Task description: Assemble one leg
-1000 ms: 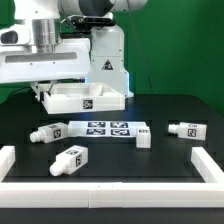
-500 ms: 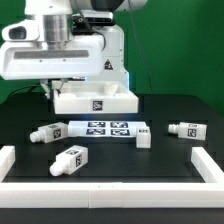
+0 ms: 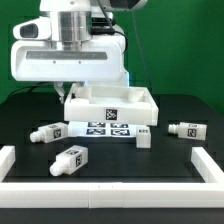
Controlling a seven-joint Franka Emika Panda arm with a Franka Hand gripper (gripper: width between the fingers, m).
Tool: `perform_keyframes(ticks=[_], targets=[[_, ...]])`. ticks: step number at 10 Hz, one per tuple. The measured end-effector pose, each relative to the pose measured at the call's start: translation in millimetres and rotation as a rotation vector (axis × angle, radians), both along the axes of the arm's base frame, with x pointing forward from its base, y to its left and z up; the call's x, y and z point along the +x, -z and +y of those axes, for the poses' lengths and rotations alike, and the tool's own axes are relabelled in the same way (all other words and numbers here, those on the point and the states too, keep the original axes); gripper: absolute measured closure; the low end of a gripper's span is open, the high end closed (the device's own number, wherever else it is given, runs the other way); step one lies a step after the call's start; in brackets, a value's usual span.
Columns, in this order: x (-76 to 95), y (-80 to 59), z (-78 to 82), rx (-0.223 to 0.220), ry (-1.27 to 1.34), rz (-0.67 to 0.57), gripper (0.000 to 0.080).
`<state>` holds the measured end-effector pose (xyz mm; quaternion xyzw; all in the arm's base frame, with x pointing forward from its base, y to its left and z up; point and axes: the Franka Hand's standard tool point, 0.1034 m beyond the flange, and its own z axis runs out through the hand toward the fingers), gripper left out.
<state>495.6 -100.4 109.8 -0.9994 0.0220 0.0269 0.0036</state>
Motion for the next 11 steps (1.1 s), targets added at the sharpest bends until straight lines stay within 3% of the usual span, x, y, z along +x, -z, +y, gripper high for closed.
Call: perform_keyframes(ticks=[2,3,5,6,10,11], targets=[[1.2,3.9,3.7,-0.001,0.001,0.006,0.0745],[15.1,9.3,17.0,-0.005,0.013,0.004,0.0745],[42.6,37.4,39.4,-0.013,-0.028,-0.020,0.0745],[45.6,39.4,47.8,-0.013,-0.044,-0.019,0.0745],[45.2,41.6,48.6,-0.010,-0.048,-0.007,0.0745],[55.3,44.4,48.6,-0.009,-0.048,0.006,0.0745]])
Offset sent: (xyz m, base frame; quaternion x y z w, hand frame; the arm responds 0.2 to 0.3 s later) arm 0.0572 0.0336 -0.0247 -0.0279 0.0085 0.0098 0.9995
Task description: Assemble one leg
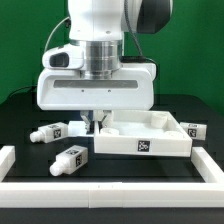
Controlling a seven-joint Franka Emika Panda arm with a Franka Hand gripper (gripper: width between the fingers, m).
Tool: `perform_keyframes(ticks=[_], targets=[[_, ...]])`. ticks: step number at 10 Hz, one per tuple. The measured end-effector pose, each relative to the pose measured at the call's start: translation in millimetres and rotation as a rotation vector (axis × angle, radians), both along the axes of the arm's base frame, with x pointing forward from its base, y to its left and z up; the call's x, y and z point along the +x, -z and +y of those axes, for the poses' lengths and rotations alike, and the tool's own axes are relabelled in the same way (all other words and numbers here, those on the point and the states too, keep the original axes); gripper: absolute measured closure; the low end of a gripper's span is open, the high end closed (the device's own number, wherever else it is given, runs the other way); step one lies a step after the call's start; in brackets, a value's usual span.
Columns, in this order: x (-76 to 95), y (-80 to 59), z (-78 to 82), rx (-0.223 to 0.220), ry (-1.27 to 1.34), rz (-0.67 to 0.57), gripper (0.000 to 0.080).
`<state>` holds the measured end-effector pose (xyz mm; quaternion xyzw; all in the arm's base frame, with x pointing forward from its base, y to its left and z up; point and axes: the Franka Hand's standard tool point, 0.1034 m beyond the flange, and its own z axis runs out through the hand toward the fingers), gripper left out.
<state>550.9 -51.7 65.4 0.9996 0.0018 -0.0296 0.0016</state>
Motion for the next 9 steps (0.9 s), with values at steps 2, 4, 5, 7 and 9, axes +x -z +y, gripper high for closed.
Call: perform_keyframes(ticks=[2,4,5,7,9], targets=[[26.7,15.3,5.3,-0.004,-0.014,-0.015,0.0745],[31.3,21.2,6.7,-0.004,-0.021,-0.016,0.0745],[30.8,22.6,6.9,-0.004,-0.022,-0.013,0.0745],[29.8,24.4,6.9,-0.004,-0.022,-0.010,0.0745],[38.6,30.1,10.5,-0.002,-0.016,-0.007,0.0745]])
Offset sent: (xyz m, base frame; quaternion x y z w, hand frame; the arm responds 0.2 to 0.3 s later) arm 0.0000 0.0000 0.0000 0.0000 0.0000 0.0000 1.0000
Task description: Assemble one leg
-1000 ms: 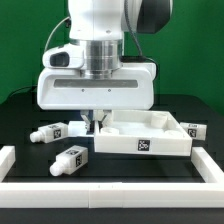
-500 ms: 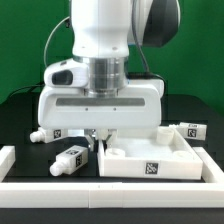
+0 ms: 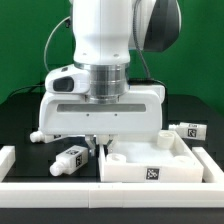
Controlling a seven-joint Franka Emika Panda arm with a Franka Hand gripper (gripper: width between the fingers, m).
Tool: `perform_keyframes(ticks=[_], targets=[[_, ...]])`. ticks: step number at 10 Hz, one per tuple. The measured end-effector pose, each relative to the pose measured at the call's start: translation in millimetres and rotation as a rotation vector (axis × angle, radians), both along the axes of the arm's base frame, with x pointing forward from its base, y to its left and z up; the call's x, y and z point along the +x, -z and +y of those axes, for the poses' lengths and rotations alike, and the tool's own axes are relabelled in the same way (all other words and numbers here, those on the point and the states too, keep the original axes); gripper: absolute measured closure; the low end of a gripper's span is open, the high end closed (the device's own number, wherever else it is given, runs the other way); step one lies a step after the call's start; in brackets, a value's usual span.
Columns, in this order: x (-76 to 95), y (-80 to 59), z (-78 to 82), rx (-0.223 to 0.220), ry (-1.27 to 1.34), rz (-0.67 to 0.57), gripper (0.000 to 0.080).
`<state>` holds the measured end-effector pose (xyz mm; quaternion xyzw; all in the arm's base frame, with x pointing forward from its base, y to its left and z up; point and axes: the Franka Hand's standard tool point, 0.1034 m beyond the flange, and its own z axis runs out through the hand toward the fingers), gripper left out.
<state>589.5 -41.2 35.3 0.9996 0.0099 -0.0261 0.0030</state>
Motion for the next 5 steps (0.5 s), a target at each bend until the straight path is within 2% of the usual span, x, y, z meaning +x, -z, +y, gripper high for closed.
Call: perform_keyframes(ticks=[1,3,5], targets=[[5.2,6.2,5.6,0.002,-0.004,0.001,0.0745],[5.1,15.8,15.8,0.004,0.001,0.014,0.0745],[5.0,18.1,18.1,0.002,0.020,0.018,0.0745]])
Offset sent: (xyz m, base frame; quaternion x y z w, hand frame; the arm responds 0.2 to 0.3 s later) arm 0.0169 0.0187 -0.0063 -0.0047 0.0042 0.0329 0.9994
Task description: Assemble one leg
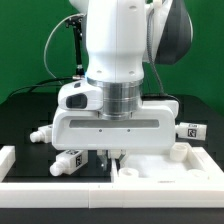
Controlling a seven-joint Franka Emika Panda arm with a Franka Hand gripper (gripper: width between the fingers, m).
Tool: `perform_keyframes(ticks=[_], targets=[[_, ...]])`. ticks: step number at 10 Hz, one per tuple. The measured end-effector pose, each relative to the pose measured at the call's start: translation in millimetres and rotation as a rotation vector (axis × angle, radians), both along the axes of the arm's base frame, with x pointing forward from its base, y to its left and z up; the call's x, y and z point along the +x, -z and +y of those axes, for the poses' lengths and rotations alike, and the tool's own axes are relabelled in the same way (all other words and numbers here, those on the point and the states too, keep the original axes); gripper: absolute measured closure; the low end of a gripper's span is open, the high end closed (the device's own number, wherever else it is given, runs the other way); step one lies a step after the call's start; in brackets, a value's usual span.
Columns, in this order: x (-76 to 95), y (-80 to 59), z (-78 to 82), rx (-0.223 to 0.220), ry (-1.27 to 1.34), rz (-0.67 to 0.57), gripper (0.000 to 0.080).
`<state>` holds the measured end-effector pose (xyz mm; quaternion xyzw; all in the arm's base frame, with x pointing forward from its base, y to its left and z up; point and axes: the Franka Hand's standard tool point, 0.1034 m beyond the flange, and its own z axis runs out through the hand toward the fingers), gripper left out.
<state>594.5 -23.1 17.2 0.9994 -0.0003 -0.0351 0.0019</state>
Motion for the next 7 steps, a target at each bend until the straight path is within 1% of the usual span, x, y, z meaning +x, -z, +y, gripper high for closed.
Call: perform_keyframes(ticks=[3,4,5,6,7], targets=[[0.0,0.1,-0.2,0.000,-0.002,0.000,0.0744],[-0.4,-1.9,0.7,0.001,-0.001,0.003,0.0576],[-0.8,-12.5,3.7,0.005,-0.004,0.010,0.0394],[-4.2,-24.9,8.2,0.013,-0.005,0.035,0.0259],[-8.0,-40.8,13.1,0.021,-0.010,0.061,0.0259]])
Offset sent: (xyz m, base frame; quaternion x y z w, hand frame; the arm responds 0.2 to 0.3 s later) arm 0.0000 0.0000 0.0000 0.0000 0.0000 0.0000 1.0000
